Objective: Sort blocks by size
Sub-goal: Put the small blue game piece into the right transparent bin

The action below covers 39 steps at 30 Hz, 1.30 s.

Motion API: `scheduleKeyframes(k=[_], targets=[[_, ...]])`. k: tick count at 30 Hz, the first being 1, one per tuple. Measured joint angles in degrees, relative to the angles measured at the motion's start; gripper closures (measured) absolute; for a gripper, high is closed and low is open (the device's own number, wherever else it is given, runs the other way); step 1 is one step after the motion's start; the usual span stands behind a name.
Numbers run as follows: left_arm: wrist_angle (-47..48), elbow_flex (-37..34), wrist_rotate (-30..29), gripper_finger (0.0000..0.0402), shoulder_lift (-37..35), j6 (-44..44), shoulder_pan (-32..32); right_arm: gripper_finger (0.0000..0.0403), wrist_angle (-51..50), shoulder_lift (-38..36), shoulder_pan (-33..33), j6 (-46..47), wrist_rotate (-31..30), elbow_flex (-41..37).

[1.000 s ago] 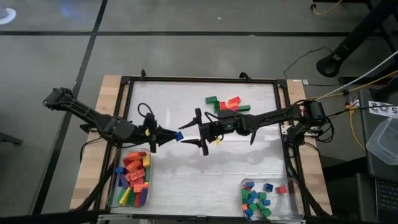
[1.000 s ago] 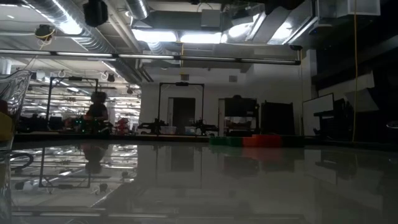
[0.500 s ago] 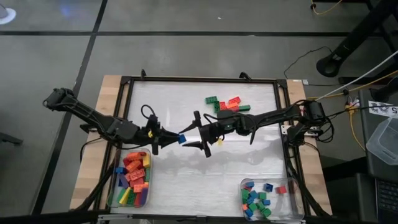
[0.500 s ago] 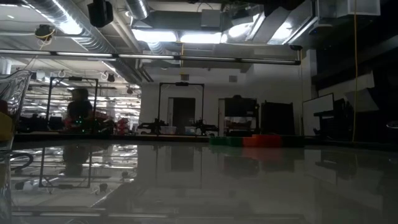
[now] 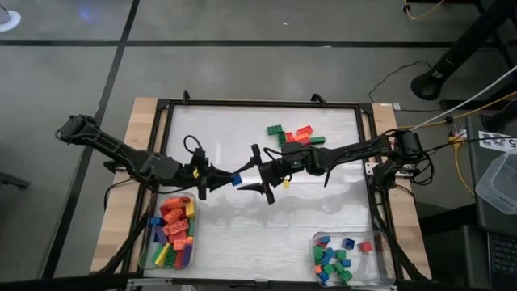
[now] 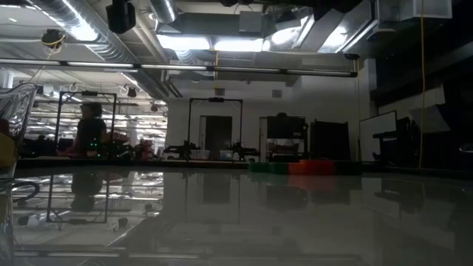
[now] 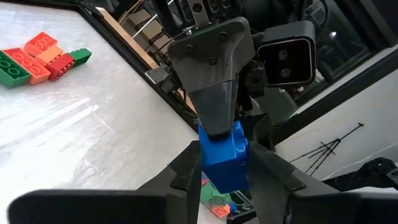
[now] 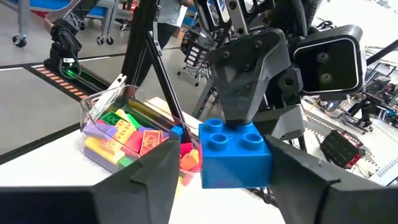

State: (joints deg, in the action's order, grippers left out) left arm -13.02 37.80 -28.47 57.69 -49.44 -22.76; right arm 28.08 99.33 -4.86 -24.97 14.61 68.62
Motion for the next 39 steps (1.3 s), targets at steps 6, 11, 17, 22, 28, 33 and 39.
scheduleKeyframes(k=[6, 11, 17, 22, 28, 33, 39], targets=[[0.0, 0.0, 0.13, 0.0292, 0.0, 2.95, 0.0, 0.025, 0.15, -0.02, 0.04, -0.01, -0.11, 0.02], [-0.03, 0.0, 0.05, 0.0277, 0.0, 9.56, 0.0, 0.0267, -0.04, -0.02, 0.02, -0.05, -0.11, 0.02], [1.35, 0.0, -0.24, 0.0248, 0.0, 13.68, 0.0, 0.0248, -7.03, -1.77, -0.07, 0.55, -3.07, 0.02], [2.65, 0.0, -0.21, 0.0236, 0.0, 19.7, 0.0, 0.0241, -19.57, -6.09, -0.07, 2.76, -6.27, 0.02], [2.46, 0.01, -1.11, 0.0235, 0.62, 30.49, 1.6, 0.0264, -38.61, -13.67, -0.14, 17.09, -3.37, 0.02], [2.22, 0.02, -2.72, 0.0235, 5.69, 31.51, 5.88, 0.024, -51.42, -19.51, -3.42, 33.43, 1.69, 0.04], [-5.5, 0.02, -2.75, 0.0235, 16.1, 30.17, 11.83, 0.024, -60.6, -22.1, -14.35, 43.2, 2.13, 0.04]])
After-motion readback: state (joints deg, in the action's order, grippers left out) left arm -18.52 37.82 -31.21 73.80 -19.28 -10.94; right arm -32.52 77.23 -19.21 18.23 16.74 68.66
